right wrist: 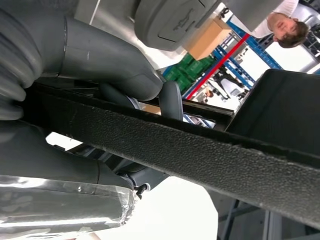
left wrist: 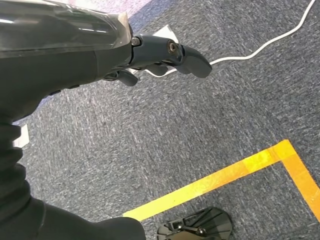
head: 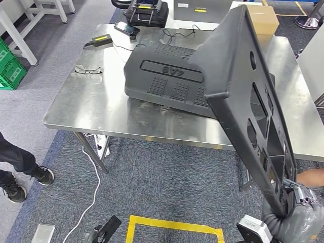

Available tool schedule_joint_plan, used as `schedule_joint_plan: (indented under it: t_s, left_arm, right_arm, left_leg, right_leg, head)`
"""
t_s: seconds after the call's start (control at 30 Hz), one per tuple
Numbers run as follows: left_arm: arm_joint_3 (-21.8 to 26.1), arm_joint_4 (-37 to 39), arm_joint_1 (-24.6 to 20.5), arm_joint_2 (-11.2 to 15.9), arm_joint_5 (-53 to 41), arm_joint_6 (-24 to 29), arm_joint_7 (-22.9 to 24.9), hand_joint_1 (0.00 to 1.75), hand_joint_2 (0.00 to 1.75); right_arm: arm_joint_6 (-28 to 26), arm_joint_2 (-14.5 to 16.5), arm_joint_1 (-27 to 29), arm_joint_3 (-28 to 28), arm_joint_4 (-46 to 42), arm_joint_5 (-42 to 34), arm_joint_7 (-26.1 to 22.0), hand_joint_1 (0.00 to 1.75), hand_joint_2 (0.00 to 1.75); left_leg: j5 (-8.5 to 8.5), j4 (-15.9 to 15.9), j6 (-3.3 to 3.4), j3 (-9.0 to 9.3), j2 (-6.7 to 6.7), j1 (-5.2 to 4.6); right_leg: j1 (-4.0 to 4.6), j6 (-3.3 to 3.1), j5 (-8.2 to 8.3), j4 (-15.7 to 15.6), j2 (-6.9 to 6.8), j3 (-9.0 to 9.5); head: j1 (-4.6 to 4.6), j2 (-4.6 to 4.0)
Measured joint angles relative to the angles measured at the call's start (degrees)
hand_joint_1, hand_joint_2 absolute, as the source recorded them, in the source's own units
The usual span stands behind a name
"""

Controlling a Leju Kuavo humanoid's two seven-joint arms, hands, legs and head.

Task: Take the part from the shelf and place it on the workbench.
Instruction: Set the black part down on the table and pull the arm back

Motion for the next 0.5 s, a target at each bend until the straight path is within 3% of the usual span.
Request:
schedule_joint_plan:
  t_s: [0.33,0.5]
  left_arm:
    - [-0.4,0.0,-0.4,0.0,-0.8,-1.0,0.1,0.0,1.75]
    - [-1.4,0.0,-0.8,0.0,-1.9,-3.3,-0.7,0.0,1.75]
  right_arm:
    - [0.0,-1.5,-2.9,1.6,-0.2,1.9,0.5,1.75,1.75]
    - [0.4,-3.1,-7.0,2.6,0.7,4.7,3.5,1.75,1.75]
  left_leg:
    - [0.0,0.0,0.0,0.0,0.0,-0.01]
    - [0.0,0.0,0.0,0.02,0.0,-0.01]
  right_leg:
    - [-0.01,0.0,0.0,0.0,0.0,0.01]
    - [-0.01,-0.01,0.02,0.0,0.0,0.03]
  head:
    - [0.0,0.0]
    - [0.0,0.0]
